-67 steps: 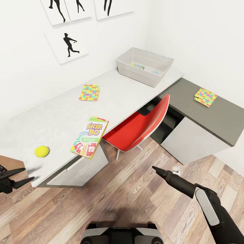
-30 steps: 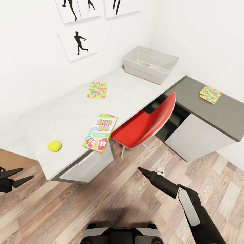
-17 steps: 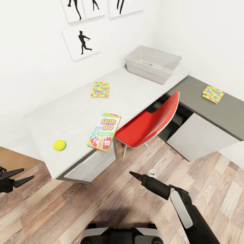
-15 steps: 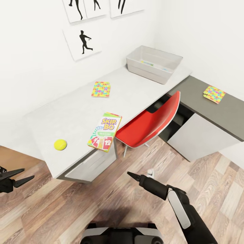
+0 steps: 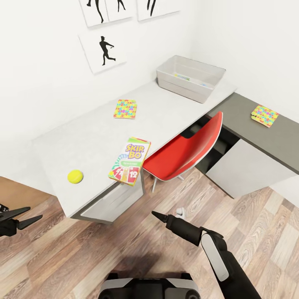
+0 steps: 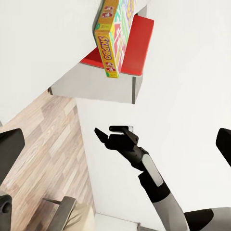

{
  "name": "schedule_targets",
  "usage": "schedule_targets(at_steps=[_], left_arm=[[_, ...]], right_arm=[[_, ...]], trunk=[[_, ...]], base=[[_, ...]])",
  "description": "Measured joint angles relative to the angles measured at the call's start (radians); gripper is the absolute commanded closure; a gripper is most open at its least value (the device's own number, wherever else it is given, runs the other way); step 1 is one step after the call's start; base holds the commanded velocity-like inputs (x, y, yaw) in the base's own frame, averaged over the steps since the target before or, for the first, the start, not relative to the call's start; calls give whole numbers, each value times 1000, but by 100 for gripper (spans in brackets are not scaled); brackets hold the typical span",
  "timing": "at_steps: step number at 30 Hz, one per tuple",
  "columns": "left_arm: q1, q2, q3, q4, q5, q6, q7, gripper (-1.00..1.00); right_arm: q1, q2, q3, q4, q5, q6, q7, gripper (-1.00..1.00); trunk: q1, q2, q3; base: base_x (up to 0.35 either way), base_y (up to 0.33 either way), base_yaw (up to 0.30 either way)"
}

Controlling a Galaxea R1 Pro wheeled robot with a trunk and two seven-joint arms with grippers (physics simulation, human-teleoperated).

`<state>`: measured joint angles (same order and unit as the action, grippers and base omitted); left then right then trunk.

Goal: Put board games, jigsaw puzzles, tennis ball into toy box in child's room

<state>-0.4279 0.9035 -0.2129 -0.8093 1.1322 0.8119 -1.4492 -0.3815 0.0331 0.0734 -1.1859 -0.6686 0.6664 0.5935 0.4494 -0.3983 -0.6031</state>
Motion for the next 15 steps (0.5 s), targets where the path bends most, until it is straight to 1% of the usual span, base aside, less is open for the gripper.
schedule_targets(at_steps=[7,15], left_arm=[[0,0,1,0,1,0,1,-100],[0,0,3,0,0,-1,1,-100]], right_arm=[[0,-5,-7,0,-2,0,2,-100],[0,-3,-7,-6,-1,0,3,-100]], trunk=[[0,0,1],[0,0,12]], base=[[0,0,0],[0,0,0]])
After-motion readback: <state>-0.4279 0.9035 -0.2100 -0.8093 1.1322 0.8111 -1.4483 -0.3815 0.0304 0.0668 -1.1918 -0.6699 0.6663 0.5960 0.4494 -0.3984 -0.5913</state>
